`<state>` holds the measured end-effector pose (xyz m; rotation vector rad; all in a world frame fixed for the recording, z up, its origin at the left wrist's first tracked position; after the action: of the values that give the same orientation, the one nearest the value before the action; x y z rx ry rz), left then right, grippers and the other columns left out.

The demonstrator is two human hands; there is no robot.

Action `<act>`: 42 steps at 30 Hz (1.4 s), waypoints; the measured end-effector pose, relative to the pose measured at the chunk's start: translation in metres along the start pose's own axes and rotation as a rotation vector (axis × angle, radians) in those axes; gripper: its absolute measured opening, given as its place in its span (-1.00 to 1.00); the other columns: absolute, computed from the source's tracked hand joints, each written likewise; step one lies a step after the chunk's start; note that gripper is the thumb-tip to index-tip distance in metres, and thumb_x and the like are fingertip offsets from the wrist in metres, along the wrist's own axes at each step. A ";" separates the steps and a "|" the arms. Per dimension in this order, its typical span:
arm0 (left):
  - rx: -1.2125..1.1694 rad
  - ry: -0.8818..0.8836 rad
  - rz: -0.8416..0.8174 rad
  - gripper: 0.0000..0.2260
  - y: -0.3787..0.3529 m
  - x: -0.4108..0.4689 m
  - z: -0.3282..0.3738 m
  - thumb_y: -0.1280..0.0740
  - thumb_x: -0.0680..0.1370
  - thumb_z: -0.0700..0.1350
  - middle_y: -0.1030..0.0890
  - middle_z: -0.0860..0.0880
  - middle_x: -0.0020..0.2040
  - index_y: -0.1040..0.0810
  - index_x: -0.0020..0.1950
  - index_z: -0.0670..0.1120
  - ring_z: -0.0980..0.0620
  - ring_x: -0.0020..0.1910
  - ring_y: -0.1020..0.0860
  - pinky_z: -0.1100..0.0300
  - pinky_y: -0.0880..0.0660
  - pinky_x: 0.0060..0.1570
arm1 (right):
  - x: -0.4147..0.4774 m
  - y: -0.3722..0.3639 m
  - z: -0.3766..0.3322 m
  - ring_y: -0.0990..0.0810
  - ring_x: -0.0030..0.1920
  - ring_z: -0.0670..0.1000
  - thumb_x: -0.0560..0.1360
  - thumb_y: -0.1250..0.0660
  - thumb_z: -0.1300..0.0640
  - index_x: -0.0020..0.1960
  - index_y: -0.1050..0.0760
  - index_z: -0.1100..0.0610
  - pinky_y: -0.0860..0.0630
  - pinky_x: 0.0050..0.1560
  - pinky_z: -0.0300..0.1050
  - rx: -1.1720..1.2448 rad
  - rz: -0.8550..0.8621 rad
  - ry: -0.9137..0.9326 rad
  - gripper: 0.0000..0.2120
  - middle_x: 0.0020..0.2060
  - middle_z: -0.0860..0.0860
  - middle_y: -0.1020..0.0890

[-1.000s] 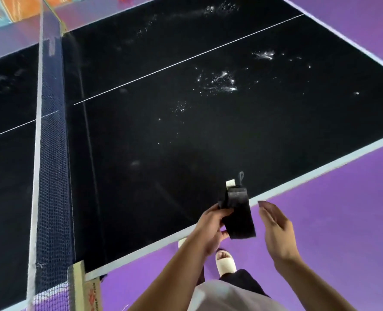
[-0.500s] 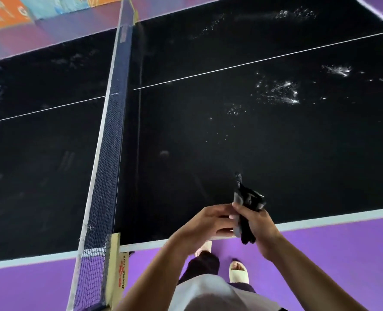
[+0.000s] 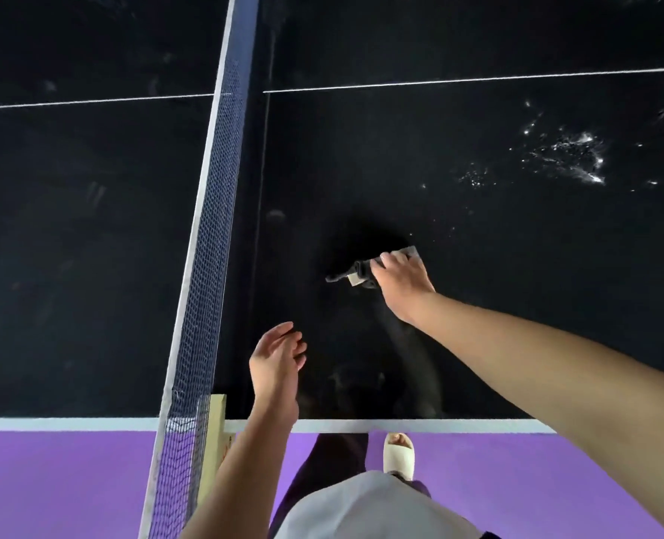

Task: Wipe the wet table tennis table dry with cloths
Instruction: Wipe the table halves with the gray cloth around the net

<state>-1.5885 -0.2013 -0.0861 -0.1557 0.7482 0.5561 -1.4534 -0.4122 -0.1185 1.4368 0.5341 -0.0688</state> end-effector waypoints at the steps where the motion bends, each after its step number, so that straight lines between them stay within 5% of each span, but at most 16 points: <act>1: -0.013 -0.002 0.004 -0.78 0.000 0.007 0.004 -0.30 0.60 -0.32 -0.69 -0.11 0.01 -0.64 0.07 -0.04 0.01 -0.06 -0.66 0.16 -0.57 -0.02 | -0.007 -0.011 -0.001 -0.40 0.27 0.15 0.40 -0.38 0.28 0.44 -0.31 0.13 -0.47 0.21 0.13 -0.081 -0.016 0.034 -0.37 0.24 0.06 -0.43; 8: 0.005 0.009 -0.106 -0.78 -0.059 0.033 0.021 -0.29 0.61 -0.29 -0.69 -0.08 0.06 -0.63 0.11 -0.02 0.04 0.03 -0.68 0.16 -0.59 0.07 | -0.148 -0.039 0.027 -0.37 0.30 0.15 0.55 -0.20 0.25 0.52 -0.23 0.04 -0.38 0.22 -0.04 -0.175 -0.318 0.174 -0.45 0.31 0.01 -0.40; 13: 0.091 -0.030 -0.284 -0.80 -0.128 0.033 0.027 -0.30 0.62 -0.28 -0.68 -0.04 0.06 -0.62 0.16 -0.05 0.04 0.04 -0.68 0.15 -0.61 0.09 | -0.246 -0.070 0.051 -0.46 0.21 0.13 0.51 -0.15 0.37 0.27 -0.50 0.04 -0.38 -0.08 -0.04 0.019 -0.721 -0.020 -0.57 0.17 0.05 -0.51; 16: 0.143 -0.061 -0.329 -0.79 -0.161 0.037 0.025 -0.30 0.61 -0.26 -0.68 -0.01 0.04 -0.63 0.16 -0.05 0.06 0.03 -0.68 0.17 -0.62 0.07 | -0.290 -0.077 0.071 -0.56 -0.08 0.11 0.48 -0.13 0.37 0.06 -0.57 0.06 -0.42 -0.14 -0.10 0.135 -0.902 -0.237 -0.64 -0.10 0.02 -0.59; 18: 0.179 -0.092 -0.354 -0.80 -0.176 0.039 0.023 -0.30 0.60 -0.25 -0.68 0.00 0.04 -0.64 0.14 -0.04 0.08 0.02 -0.68 0.19 -0.61 0.07 | -0.300 -0.070 0.093 -0.50 -0.15 0.03 0.51 -0.10 0.33 -0.06 -0.53 -0.02 -0.37 -0.23 -0.13 0.301 -0.826 -0.447 -0.67 -0.16 -0.06 -0.54; 21: 0.239 -0.127 -0.362 -0.80 -0.193 0.032 0.019 -0.29 0.60 -0.25 -0.69 0.00 0.04 -0.64 0.10 -0.01 0.09 0.02 -0.68 0.19 -0.61 0.07 | -0.288 -0.041 0.134 -0.57 -0.06 0.06 0.52 -0.12 0.26 -0.03 -0.47 -0.15 -0.43 -0.20 -0.13 0.476 -0.405 -0.683 -0.68 -0.07 -0.11 -0.55; 24: 0.307 -0.146 -0.392 -0.78 -0.204 0.014 0.005 -0.27 0.59 -0.25 -0.69 0.00 0.02 -0.64 0.11 -0.03 0.09 0.02 -0.67 0.20 -0.60 0.05 | -0.253 -0.013 0.176 -0.56 0.08 0.09 0.45 -0.20 0.35 0.12 -0.60 -0.03 -0.46 -0.06 -0.10 0.518 0.116 -0.713 -0.60 0.06 -0.11 -0.61; 27: 0.406 -0.189 -0.466 -0.77 -0.207 -0.009 -0.009 -0.26 0.58 -0.27 -0.69 0.01 -0.01 -0.65 0.07 -0.03 0.10 -0.02 -0.68 0.20 -0.60 0.03 | -0.208 -0.008 0.210 -0.48 0.23 0.11 0.47 -0.22 0.36 0.24 -0.58 0.06 -0.42 0.19 -0.03 0.509 0.246 -0.692 -0.58 0.21 -0.05 -0.58; 31: 0.481 -0.255 -0.402 -0.77 -0.189 -0.024 -0.012 -0.26 0.58 -0.28 -0.70 0.03 -0.05 -0.66 0.04 -0.03 0.11 -0.04 -0.68 0.19 -0.59 0.03 | -0.182 -0.043 0.210 -0.51 0.21 0.15 0.52 -0.19 0.29 0.32 -0.51 0.00 -0.52 0.16 0.02 0.502 -0.147 -0.672 -0.57 0.21 0.01 -0.51; 35: 0.551 -0.292 -0.294 -0.77 -0.179 -0.015 0.003 -0.25 0.60 -0.25 -0.69 0.05 -0.04 -0.67 0.06 -0.02 0.12 0.00 -0.67 0.18 -0.60 0.06 | -0.209 -0.050 0.180 -0.54 0.15 0.10 0.48 -0.15 0.32 0.18 -0.56 0.00 -0.53 0.06 -0.06 0.282 -0.421 -0.329 -0.60 0.06 -0.07 -0.56; 39: 0.583 -0.280 -0.281 -0.77 -0.192 -0.001 0.021 -0.26 0.59 -0.21 -0.69 0.05 -0.02 -0.66 0.04 0.05 0.11 0.01 -0.66 0.13 -0.60 0.09 | -0.240 -0.046 0.177 -0.44 -0.37 0.02 0.45 -0.17 0.38 -0.27 -0.39 0.10 -0.32 -0.40 -0.15 0.313 -0.944 -0.068 -0.78 -0.39 -0.05 -0.43; 42: 0.691 -0.327 -0.328 -0.79 -0.201 0.014 0.039 -0.30 0.60 -0.20 -0.68 0.06 0.02 -0.67 0.06 0.06 0.09 0.07 -0.64 0.22 -0.56 0.00 | -0.223 -0.035 0.205 -0.36 -0.39 -0.05 0.43 -0.32 0.27 -0.31 -0.38 0.08 -0.28 -0.39 -0.15 0.444 -0.967 -0.087 -0.79 -0.44 -0.08 -0.39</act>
<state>-1.4497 -0.3521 -0.0793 0.4401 0.5433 -0.0117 -1.5995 -0.6724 -0.0561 1.4631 1.1506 -1.0665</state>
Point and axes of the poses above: each hand's wrist, its own x-axis towards the middle knuckle, its own y-axis out of the back of the hand, z = x × y, the point moved 3 cm from there along x, towards the middle knuckle
